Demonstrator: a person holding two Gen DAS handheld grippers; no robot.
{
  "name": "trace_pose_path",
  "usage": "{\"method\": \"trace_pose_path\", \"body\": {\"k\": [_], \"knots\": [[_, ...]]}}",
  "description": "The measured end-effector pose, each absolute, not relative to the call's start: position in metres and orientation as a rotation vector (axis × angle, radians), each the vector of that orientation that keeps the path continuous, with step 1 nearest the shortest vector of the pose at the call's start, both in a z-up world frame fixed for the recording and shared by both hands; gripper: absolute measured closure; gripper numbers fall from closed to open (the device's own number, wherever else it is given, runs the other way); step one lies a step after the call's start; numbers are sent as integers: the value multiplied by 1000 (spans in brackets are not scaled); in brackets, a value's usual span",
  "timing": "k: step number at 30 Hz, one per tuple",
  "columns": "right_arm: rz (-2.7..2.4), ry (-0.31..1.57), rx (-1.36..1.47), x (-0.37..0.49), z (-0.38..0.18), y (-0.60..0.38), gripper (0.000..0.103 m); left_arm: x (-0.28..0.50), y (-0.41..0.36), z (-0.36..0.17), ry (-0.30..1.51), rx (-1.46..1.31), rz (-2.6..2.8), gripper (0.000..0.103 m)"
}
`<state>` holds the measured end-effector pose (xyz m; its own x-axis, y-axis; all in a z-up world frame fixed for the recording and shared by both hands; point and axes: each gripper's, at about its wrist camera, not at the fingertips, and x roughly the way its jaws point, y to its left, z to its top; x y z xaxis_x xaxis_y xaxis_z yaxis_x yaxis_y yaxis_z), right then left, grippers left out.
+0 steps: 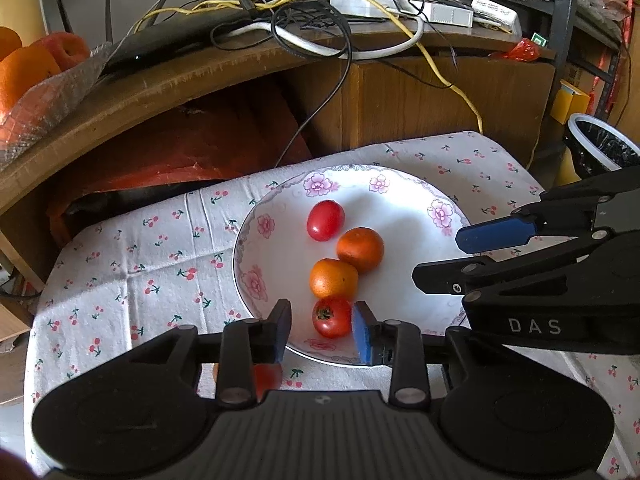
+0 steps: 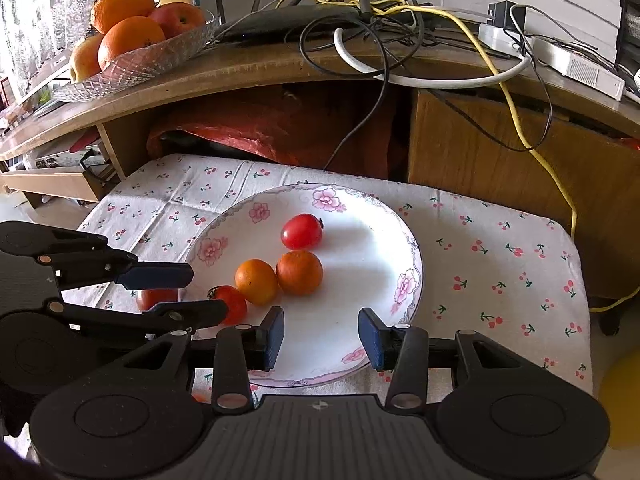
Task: Organize fruits
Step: 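Grasp a brown kiwi with the left tool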
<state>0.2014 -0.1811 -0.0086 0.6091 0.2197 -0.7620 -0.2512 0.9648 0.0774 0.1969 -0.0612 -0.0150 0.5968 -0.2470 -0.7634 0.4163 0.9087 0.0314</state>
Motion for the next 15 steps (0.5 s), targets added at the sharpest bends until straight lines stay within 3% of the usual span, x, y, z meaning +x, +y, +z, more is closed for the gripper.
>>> {"method": "trace_pose_path", "body": {"k": [15], "knots": [[339,896,-65,172,-5,-168,64,161,-39,-3,842,231,-458,59]]}}
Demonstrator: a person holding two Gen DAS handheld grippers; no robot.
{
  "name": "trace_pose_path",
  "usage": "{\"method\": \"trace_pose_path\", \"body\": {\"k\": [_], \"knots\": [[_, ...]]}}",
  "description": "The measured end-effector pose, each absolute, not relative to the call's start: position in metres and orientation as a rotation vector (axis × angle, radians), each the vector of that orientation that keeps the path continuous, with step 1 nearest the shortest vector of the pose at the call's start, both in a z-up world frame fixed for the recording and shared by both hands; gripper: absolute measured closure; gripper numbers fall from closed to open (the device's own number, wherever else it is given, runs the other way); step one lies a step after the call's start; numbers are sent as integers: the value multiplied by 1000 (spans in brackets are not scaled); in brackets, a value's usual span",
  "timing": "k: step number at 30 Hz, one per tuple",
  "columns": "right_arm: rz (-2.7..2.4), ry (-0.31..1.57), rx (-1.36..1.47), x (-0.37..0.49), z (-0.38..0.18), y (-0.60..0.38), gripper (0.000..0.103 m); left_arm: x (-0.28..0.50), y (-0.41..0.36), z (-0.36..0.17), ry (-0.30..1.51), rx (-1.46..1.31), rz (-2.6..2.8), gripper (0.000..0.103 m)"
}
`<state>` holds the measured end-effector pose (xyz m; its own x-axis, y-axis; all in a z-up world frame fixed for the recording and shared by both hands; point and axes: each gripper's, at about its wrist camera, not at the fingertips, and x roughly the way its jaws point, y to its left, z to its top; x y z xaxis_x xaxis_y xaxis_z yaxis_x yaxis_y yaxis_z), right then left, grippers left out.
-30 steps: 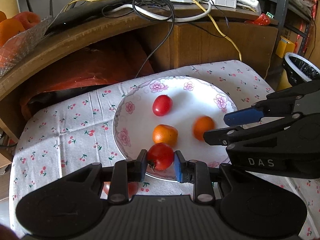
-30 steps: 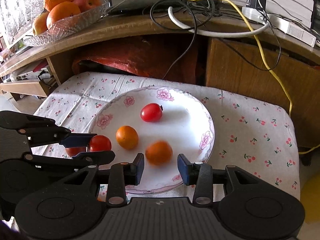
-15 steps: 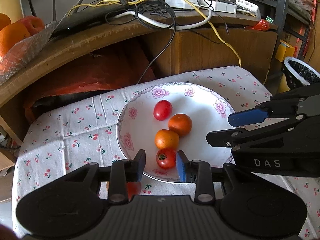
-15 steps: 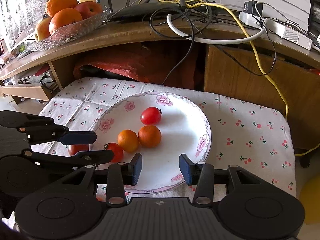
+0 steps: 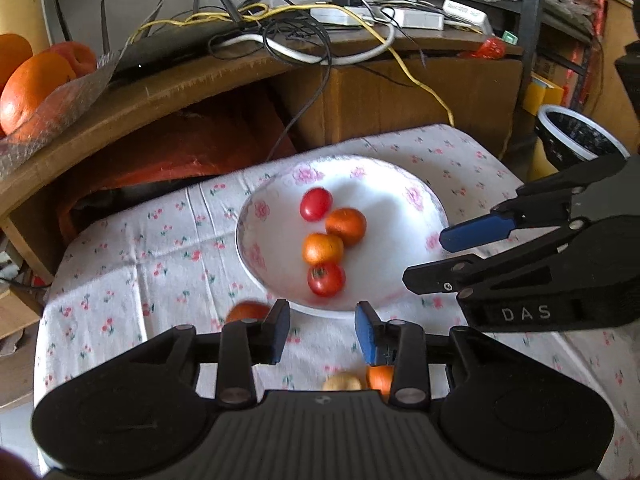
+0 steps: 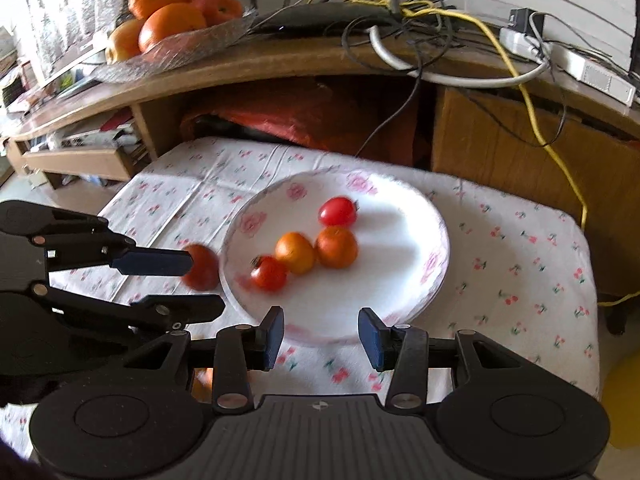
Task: Organize fruits
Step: 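Grasp a brown kiwi with the left tool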
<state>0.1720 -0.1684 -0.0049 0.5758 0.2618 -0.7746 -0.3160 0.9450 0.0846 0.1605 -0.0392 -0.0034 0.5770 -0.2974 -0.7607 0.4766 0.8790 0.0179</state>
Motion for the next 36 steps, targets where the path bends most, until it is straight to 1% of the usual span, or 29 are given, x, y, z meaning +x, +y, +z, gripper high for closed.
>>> {"method": "trace_pose_path", "body": {"k": [12,22,27,30,35,36], "knots": [[439,950,-108,150,-14,-149,64,123,-18,-12,908,247,-556,59],[441,961,-98,152,-16,-149,64,120,-29,-30,979,205,-577,59],[458,974,-105,152,-17,-149,64,123,-31,-36,981,190,-556,59],[468,982,-109,152,-18,-148,64,124,-35,-38,977,192,-554,61],[477,985,-117,151,-16,-148,64,124,-39,-40,966,227,-525,69],[477,986,-118,152,-16,-148,64,123,-38,-40,968,224,-527,69]]}}
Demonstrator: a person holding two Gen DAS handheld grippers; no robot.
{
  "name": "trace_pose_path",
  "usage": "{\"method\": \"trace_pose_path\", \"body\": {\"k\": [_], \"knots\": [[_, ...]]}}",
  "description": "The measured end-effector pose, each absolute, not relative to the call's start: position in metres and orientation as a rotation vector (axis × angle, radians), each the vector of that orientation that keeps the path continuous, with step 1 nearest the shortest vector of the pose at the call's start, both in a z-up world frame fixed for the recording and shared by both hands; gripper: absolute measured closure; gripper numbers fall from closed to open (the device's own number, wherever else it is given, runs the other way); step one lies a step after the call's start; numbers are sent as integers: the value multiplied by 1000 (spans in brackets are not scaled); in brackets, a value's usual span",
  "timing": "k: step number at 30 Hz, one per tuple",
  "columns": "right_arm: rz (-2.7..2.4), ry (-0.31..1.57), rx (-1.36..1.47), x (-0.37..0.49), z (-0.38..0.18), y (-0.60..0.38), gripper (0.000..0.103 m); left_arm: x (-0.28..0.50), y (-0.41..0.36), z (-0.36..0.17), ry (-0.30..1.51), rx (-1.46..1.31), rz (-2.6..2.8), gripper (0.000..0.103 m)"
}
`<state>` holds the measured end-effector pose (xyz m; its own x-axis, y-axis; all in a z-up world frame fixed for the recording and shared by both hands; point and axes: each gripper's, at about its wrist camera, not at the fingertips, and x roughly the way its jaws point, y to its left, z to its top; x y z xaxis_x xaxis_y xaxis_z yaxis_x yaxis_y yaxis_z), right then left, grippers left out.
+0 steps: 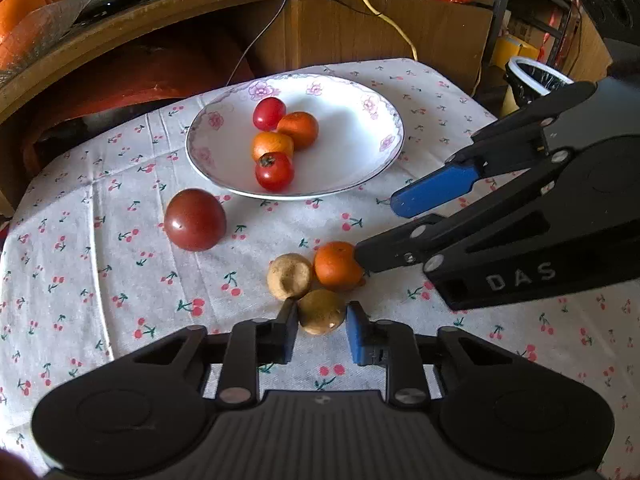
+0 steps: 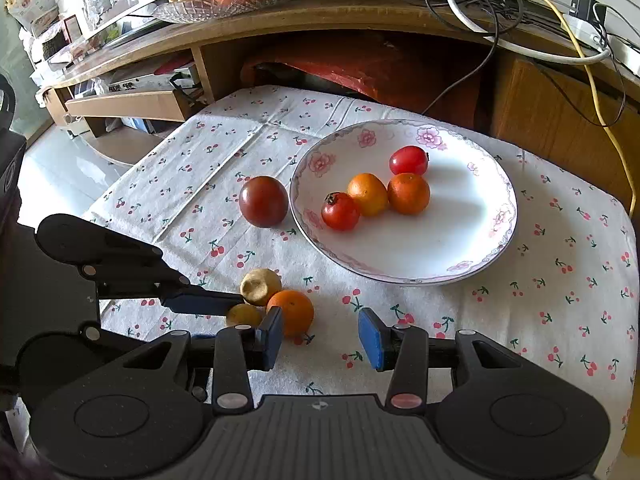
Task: Organize fruits
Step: 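Grasp a brown kiwi with the left tool, then grasp a small orange with the right tool while the left tool holds the kiwi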
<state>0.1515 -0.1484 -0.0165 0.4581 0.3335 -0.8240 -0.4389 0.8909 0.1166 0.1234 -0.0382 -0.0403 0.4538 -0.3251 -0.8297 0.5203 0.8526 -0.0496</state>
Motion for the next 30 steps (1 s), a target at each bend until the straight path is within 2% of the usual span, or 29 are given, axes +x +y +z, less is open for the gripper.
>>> {"method": "trace_pose_path", "body": {"k": [21,30], "knots": [[535,1027,-152,162,-37,-121,64,118,-11,-35,967,225,-522,69],[528,1038,-173,163,-39,-118,69,119,-8,-37,973,229,-511,69]]}}
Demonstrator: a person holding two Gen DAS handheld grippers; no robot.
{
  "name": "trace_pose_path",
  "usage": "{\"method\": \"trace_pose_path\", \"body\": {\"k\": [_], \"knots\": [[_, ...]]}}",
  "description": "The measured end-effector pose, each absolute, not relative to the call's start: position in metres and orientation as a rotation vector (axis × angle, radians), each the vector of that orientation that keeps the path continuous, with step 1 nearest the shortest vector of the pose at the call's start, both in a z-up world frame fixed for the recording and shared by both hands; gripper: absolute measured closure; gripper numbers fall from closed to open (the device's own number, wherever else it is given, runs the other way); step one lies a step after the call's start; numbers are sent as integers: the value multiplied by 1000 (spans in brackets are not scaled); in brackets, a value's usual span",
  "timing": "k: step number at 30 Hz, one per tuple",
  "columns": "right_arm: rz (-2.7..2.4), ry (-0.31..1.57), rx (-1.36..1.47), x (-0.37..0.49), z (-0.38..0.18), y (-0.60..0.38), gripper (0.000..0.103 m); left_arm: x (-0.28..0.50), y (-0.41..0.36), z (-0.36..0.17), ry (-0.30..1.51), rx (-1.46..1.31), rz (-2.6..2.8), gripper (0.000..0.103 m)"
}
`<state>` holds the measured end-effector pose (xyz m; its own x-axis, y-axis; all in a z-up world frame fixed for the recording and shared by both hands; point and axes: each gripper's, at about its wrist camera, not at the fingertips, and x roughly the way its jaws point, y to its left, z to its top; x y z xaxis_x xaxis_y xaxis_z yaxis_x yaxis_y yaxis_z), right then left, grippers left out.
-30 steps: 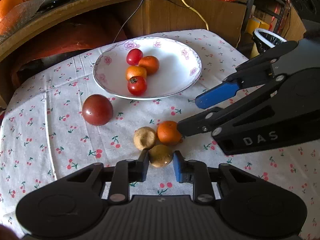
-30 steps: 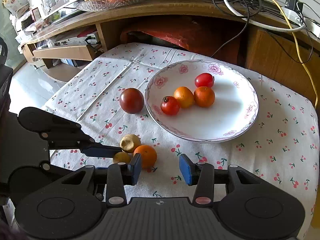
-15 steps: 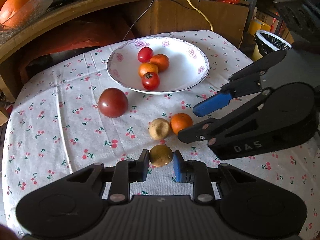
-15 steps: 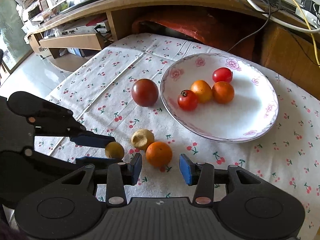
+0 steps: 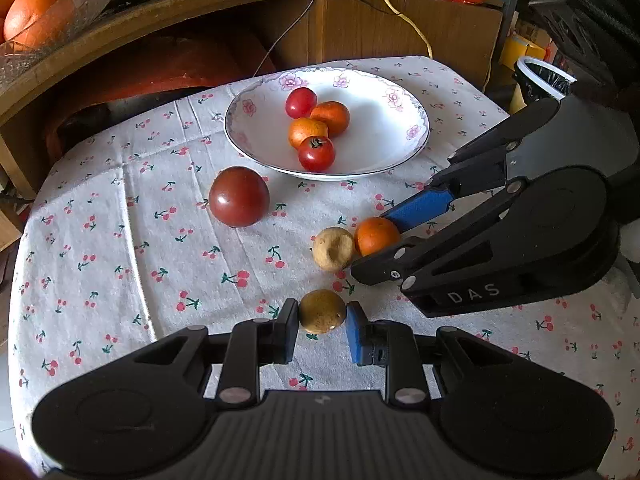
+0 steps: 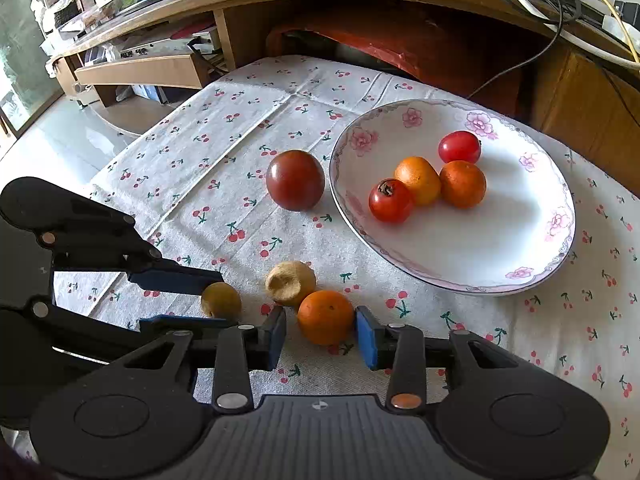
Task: Organize fruits
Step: 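Grasp a small orange with the right tool while the left tool holds the kiwi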
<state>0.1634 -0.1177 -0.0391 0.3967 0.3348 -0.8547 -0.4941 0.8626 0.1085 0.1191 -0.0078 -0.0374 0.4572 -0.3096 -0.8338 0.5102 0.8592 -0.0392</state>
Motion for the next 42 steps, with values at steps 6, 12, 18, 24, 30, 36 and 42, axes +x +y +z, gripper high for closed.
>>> {"method": "trace_pose_path", "body": {"k": [6,12,18,24,30,36,42], "knots": [[529,1037,-165,164,-39,-118,69,120,-12,-39,974,256,-509,69],[524,1035,-179,163,-39,-117,69,120,-12,-40,970,263,-509,69],[505,1036,-204,162,-40,-114,76,121,-13,-41,971,269,-509,69],[493,1042,-205,161,-39,-115,78,121,-15,-41,972,280,-504,69],[490,1046,-221,156,-38,-113,79,120,-19,-40,968,294,-509,69],[477,1044,-221,152,-35,-116,79,120,-22,-37,962,304,-511,69],[457,1048,-218,149,-33,-122,79,119,-29,-35,958,324,-521,69]]}}
